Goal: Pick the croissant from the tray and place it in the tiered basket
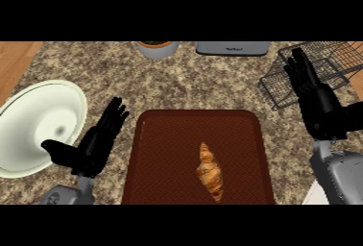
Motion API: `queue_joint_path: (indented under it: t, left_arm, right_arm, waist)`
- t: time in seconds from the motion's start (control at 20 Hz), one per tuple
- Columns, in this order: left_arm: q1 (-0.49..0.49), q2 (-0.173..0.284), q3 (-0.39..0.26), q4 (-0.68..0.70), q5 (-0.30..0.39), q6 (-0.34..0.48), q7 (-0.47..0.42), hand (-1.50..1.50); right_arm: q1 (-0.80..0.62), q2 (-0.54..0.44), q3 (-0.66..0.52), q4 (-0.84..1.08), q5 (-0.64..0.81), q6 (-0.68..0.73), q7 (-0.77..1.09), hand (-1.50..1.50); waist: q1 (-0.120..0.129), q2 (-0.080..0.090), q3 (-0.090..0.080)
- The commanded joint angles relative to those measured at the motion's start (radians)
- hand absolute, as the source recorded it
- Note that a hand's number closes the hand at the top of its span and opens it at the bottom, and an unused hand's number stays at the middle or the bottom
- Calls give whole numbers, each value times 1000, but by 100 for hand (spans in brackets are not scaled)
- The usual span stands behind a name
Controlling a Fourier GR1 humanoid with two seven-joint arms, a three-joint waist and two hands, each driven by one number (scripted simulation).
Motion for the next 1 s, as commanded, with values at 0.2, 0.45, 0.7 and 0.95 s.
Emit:
queue_joint_path:
  t: [0.2,0.45,0.7,0.95]
  left_arm:
    - [-47,229,105,38,-252,165,19,0]
    - [-6,264,127,70,-263,179,31,0]
    - [-27,272,118,71,-301,185,54,0]
    - [-28,266,107,74,-321,179,29,0]
  right_arm:
    - [159,214,94,-68,45,-164,-43,150]
    - [399,179,-13,45,246,-464,31,-150]
    - [638,246,197,-238,470,-614,117,-150]
    - [669,68,304,-391,639,-414,408,-150]
  waist:
    - [-37,-12,-1]
    - [-101,-11,-7]
    - [-68,-13,-8]
    - [-43,-6,-12]
